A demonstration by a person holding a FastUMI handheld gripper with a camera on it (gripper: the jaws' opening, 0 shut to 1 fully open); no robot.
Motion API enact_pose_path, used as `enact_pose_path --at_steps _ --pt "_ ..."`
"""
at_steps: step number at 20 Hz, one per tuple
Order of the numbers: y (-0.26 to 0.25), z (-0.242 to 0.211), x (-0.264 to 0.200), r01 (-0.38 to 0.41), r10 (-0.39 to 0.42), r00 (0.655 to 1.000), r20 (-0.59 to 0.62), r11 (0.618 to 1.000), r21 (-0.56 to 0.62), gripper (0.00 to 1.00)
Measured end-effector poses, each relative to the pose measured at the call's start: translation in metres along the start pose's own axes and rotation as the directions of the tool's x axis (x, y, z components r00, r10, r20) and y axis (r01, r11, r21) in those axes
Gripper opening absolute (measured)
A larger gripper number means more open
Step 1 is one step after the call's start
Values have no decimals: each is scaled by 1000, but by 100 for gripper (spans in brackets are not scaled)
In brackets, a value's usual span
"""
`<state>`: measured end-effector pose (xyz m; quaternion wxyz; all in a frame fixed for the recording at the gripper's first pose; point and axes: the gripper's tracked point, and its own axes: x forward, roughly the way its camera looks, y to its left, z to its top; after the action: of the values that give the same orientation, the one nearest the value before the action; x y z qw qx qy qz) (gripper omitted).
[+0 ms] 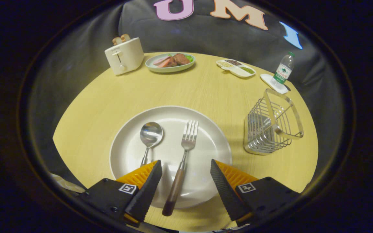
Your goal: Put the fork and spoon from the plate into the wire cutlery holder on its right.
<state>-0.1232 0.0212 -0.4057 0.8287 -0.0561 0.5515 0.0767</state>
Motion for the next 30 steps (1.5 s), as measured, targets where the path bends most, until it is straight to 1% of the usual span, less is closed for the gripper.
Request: enact_pose_path --at_steps 10,12,17,22,30 --pt "-5 -7 3 18 -19 998 -62 1000 -7 28" --pt "-5 -8 4 21 -21 997 -71 1000 -7 15" --pt "-2 -11 1 -14 13 996 -91 1000 -4 9" --pt "-7 -4 -7 -28 27 991 -129 1000 -9 9" --pt "-21 22 -29 -49 41 991 -131 997 -61 9"
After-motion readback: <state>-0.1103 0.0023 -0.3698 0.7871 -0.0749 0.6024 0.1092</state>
